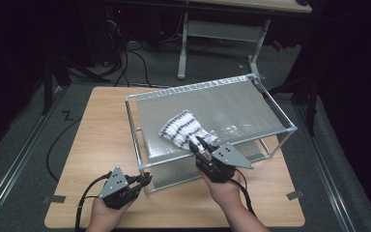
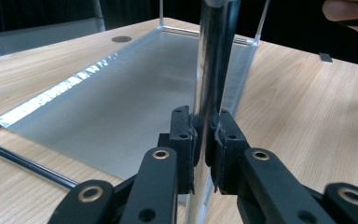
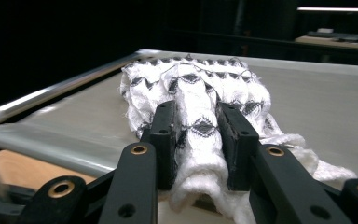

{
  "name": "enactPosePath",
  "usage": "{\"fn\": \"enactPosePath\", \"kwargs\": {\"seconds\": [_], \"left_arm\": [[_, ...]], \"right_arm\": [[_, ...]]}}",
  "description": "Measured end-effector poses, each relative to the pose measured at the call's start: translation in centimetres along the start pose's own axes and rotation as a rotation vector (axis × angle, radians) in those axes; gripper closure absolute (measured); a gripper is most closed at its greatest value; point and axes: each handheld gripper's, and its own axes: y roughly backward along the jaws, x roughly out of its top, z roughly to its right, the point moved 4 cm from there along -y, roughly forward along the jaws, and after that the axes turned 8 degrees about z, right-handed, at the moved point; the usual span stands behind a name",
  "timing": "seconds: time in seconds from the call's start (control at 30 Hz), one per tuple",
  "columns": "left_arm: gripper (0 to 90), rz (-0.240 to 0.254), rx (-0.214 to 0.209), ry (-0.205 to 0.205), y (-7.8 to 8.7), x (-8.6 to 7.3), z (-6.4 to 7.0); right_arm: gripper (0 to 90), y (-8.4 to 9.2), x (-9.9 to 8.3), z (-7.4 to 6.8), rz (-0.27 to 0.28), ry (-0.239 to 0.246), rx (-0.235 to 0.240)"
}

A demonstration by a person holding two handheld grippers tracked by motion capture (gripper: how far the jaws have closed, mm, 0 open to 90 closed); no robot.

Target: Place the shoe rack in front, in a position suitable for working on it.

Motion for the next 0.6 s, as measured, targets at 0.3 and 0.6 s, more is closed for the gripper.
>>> {"fn": "enactPosePath", "kwargs": {"seconds": [0.3,0.6], "left_arm": [[80.8,0.005,-0.002,0.01,0.0,0.0,-0.1],[80.8,0.003,-0.004,0.006,0.0,0.0,-0.1]], "right_arm": [[70.5,-1.7,0.2,-5.0,-0.004,0.025,0.119],[70.4,-2.7,0.1,-7.7,0.015,0.021,0.187]]}}
